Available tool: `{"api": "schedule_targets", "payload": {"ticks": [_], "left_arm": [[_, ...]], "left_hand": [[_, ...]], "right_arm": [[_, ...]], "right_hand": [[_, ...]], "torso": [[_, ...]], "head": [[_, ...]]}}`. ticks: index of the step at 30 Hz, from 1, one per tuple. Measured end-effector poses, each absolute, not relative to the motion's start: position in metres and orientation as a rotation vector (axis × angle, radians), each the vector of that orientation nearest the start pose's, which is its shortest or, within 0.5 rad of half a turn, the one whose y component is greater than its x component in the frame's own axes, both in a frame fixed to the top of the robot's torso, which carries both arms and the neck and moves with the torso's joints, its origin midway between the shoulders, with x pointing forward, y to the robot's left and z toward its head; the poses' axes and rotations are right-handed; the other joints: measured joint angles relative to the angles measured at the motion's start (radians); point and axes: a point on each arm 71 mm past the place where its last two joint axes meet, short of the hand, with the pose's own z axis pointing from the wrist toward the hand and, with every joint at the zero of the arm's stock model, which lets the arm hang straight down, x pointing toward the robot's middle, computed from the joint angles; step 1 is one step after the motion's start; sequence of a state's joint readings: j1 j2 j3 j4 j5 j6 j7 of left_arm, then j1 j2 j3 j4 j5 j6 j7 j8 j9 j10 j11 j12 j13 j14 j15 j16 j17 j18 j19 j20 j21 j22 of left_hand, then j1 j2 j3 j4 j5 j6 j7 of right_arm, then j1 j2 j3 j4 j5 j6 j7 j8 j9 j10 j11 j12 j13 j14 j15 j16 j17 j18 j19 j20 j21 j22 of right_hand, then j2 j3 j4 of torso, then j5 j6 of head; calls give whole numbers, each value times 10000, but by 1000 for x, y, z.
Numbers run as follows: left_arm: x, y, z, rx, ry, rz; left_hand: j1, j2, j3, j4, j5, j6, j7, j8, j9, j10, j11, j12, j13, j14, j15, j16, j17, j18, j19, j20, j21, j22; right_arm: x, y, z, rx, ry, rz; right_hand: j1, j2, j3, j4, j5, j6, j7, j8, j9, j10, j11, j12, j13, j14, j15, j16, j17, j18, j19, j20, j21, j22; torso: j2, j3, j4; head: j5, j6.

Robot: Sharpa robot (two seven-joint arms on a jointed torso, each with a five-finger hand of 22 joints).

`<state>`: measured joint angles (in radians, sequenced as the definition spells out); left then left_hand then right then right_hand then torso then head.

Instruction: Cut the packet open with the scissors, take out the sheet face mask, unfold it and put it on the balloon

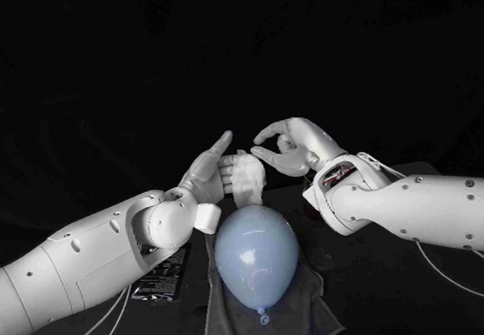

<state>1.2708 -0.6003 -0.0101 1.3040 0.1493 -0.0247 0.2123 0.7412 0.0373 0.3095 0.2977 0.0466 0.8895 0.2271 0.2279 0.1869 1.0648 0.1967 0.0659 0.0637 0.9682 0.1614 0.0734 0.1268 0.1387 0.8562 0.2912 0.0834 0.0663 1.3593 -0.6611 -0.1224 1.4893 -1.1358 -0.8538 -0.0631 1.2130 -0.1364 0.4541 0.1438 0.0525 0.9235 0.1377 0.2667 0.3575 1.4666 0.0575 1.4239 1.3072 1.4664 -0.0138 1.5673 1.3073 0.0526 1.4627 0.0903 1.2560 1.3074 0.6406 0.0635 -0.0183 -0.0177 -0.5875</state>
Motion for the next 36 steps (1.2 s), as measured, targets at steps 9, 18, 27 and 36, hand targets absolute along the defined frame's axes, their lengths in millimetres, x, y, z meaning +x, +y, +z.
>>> {"api": "schedule_targets", "payload": {"ticks": [9, 18, 27, 36], "left_arm": [[531, 129, -153, -11200, 16257, -18307], [532, 129, -154, -10219, 16334, -17953], [534, 129, -152, -9518, 16294, -17662], [534, 129, -152, -9202, 16309, -17539]], "left_hand": [[-335, 98, -378, 2, 0, -2, 1, -1, -3, 0, 1, 49, 12, -16, 15, 0, -2, -2, -1, 0, -39, 3], [-374, 137, -446, -11, 0, -1, 1, 0, 24, 39, -37, 49, 11, -16, 15, 0, -2, -4, -1, 0, -38, 9], [-414, 177, -501, -11, 0, 28, -19, 1, 23, 39, -37, 48, 11, -16, 16, 0, -3, -4, -1, 0, -38, 9], [-453, 216, -557, -12, -1, 61, 13, 0, 23, 40, -36, 48, 10, -16, 16, 0, -3, -4, -2, 0, -38, 10]], "right_arm": [[523, -137, -106, 3132, 13731, 9161], [529, -134, -109, 4086, 15256, 9879], [532, -133, -109, 4526, 15741, 10317], [532, -134, -109, 4590, 15930, 10627]], "right_hand": [[-108, 108, -167, 168, 0, -89, 88, -165, -67, -17, 56, -77, 6, 1, 70, -6, 2, 0, -90, 91, -237, 0], [-488, 328, -695, 721, 0, -35, 142, -232, -92, -2, 71, 63, 9, 0, 70, -18, 8, -1, -91, 91, -146, 5], [-513, 353, -774, 800, 0, 91, 87, -232, -92, -2, 71, 262, 6, 0, 71, 0, 8, 0, -72, 111, 32, 7], [-473, 393, -792, 781, -1, 135, 45, -232, -92, -3, 70, 338, 2, -1, 71, -1, 0, 0, -35, 101, 83, 4]], "torso": [[1, -15, 12], [0, -14, 7], [-2, -6, 0], [-3, -3, -1]], "head": [[-35, 1], [-34, -14], [-54, -13], [-67, -48]]}}
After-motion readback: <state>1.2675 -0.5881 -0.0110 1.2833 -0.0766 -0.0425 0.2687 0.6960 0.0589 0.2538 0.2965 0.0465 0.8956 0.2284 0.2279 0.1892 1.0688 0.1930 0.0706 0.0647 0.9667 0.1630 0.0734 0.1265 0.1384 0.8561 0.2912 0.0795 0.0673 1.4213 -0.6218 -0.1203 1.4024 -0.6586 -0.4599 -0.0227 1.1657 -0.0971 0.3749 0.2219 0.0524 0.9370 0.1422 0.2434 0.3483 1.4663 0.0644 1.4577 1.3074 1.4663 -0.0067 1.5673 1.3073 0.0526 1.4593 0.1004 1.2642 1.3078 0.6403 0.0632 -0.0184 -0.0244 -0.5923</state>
